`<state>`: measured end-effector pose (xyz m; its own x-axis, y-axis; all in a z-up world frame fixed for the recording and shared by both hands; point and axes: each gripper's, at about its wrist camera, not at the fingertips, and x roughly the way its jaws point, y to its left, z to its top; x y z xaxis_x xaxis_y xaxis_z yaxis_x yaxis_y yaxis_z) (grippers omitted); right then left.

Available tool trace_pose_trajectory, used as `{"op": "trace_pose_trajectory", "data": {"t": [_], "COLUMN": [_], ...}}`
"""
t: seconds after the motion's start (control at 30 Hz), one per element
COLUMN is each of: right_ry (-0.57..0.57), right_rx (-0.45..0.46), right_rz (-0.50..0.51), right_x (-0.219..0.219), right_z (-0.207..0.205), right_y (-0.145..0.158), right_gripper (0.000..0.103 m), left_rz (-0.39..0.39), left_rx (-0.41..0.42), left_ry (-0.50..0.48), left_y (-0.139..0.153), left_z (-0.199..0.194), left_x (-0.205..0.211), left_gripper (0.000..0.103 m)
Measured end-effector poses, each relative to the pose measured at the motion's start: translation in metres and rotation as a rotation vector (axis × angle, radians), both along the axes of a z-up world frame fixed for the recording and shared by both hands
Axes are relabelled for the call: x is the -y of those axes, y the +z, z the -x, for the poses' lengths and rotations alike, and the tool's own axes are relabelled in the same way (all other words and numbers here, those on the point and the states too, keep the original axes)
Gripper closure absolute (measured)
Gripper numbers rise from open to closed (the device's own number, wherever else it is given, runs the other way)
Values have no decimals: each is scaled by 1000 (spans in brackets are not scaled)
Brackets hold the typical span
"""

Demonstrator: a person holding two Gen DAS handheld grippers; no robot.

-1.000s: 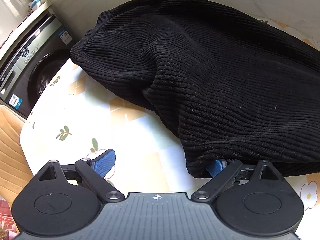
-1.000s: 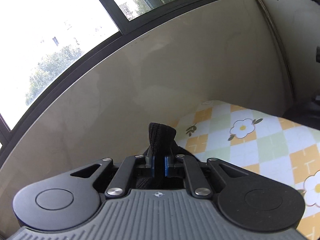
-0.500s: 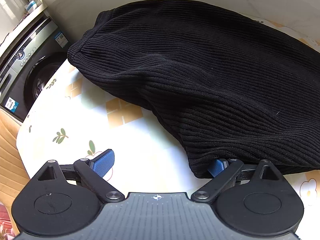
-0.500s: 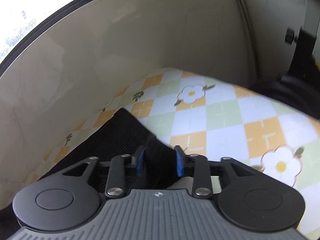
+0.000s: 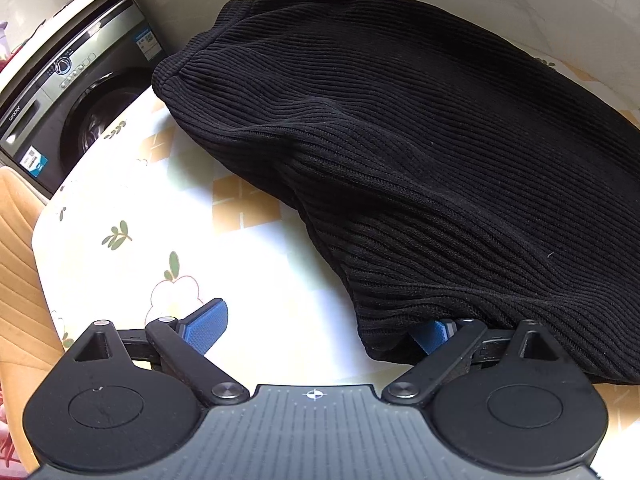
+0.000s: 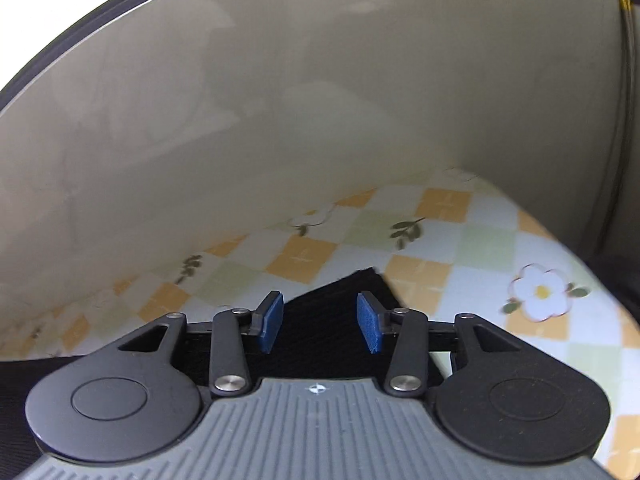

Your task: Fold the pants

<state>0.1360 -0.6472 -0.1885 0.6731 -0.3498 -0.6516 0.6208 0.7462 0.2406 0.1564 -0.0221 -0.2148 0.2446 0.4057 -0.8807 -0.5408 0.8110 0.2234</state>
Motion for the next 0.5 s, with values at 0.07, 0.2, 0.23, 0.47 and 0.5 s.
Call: {"op": "trace_pose_trajectory", "data": {"t": [0.07,0.2,0.23,0.47,0.5], "right_ry": [74,142,143,203,196], "right_rx": [-18,15,30,30,31], "right_rz": [-19,-160,-190,-114,-112], "right_x": [-26,-68,-77,-121,-123], "right_z": [-17,-27,-26,-16,-12], "right_y": [-7,-19,-19,14,19], "right_gripper": [58,58,58,58,58], "left_rz": [9,132,156,178,197], "left_rx": [17,114,129,195,198], "left_ry": [-24,-152,-199,-376,-376], "left_y": [0,4,5,12,11], "left_z": [4,19,22,49,52], "left_x": [-2,-10,-9,-10,-15], "left_gripper": [7,54,76,90,90]}}
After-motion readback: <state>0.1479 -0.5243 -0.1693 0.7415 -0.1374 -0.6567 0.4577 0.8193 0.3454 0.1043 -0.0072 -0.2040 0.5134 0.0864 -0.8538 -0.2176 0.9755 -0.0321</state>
